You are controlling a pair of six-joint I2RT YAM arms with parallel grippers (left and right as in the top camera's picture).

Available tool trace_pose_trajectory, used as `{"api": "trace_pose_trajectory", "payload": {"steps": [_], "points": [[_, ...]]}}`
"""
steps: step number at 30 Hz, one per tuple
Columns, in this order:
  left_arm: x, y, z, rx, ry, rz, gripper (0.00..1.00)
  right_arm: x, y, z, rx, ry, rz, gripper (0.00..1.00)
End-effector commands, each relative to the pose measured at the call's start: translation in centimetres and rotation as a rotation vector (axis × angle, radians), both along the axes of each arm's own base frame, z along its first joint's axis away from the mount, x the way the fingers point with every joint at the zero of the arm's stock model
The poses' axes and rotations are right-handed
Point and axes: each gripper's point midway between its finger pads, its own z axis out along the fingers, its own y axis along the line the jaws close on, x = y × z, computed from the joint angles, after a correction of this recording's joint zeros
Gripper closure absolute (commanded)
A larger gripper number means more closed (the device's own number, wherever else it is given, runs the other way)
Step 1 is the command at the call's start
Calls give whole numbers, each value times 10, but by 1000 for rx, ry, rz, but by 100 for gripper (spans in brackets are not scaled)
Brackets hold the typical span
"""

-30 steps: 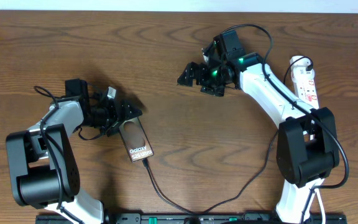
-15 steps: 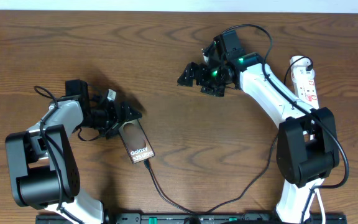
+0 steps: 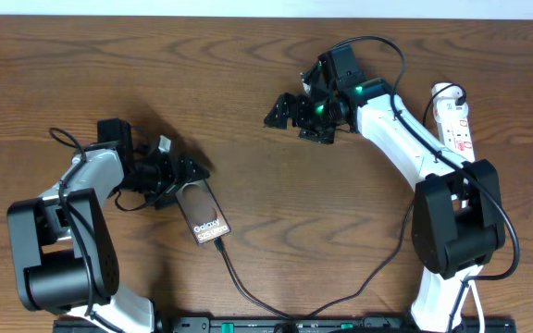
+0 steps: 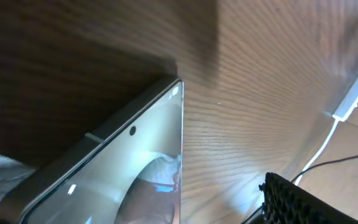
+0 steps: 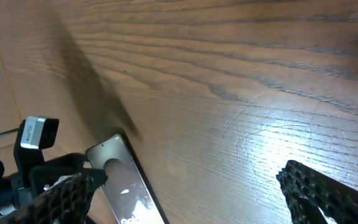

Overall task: Plug charger to phone and switch on socket
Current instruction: 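Lay the phone flat on the table and open the left gripper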

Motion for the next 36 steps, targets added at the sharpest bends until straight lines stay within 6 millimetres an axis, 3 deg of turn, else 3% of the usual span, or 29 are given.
{"api": "trace_pose_trajectory", "payload": {"steps": [1,28,32,36], "points": [[-23,27,-36,196,132,14,13,3,-2,18,12,-48,4,3],[-38,37,-40,263,235,68,13,2,-2,18,10,-46,6,4],[-28,48,-26,284,220,90,13,3,-3,18,9,-52,10,4],[-6,60,12,304,123,128,13,4,-4,18,6,-58,14,4]]}}
